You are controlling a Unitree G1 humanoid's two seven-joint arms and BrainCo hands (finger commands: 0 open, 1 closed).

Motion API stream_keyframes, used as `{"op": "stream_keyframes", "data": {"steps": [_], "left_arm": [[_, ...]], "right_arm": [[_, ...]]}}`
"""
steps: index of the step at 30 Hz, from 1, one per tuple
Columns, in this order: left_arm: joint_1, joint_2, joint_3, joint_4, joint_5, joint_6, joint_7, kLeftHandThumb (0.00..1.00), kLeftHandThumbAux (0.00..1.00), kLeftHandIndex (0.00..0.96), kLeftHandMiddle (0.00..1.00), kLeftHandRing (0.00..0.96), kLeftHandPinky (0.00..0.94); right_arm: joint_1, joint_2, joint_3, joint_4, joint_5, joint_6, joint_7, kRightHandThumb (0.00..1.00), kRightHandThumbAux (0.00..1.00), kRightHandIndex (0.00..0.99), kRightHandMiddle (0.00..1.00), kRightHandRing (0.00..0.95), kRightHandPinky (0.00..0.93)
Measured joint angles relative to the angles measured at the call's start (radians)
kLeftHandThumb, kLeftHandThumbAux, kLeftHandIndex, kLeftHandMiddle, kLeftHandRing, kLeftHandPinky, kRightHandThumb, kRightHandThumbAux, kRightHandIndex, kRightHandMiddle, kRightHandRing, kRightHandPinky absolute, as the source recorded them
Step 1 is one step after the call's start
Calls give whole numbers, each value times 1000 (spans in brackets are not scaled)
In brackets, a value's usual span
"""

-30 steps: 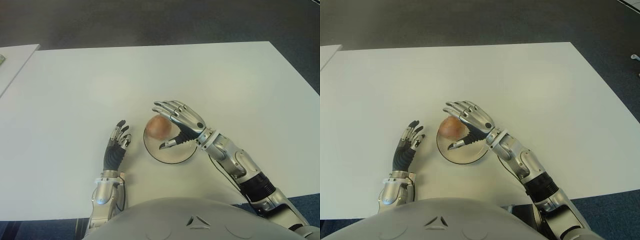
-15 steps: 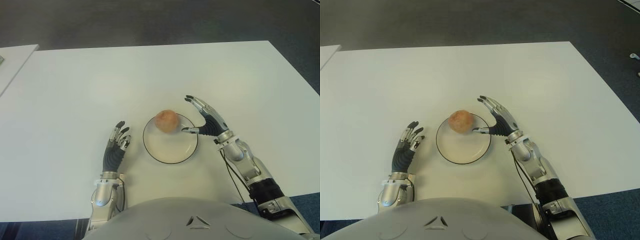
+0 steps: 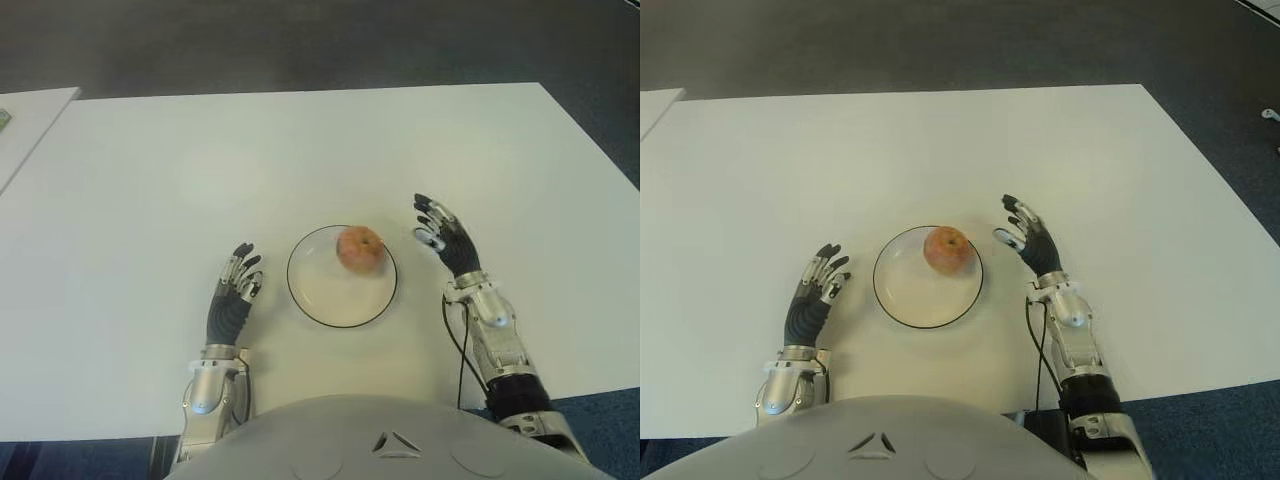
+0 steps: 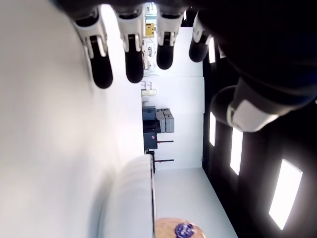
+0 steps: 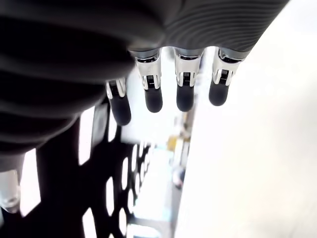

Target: Put the apples into the plate.

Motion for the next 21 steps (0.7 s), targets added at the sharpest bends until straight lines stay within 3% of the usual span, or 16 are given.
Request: {"op": "stream_keyframes", "data": {"steps": [3, 7, 13, 21], "left_arm": [[1, -5, 7, 2, -4, -1, 2, 120, 562, 64, 110, 164, 226], [0, -5, 19, 9, -13, 0, 4, 122, 556, 70, 110, 158, 227], [1, -5, 33, 13, -13, 0, 4, 116, 550, 81, 118, 163, 240], [-4, -5, 38, 19, -19, -7, 4, 117, 551, 93, 132, 171, 242]], "right_arm": [[50, 38, -57, 5, 56, 14, -1, 161, 395, 80, 52, 13, 6], [106, 38, -83, -35, 32, 14, -22, 156, 350, 51, 23, 2, 1], [146, 37, -71, -64, -33, 3, -36, 147, 341, 40, 8, 0, 0], [143, 51, -38, -61, -73, -17, -20, 150, 397, 57, 35, 0, 0]]}}
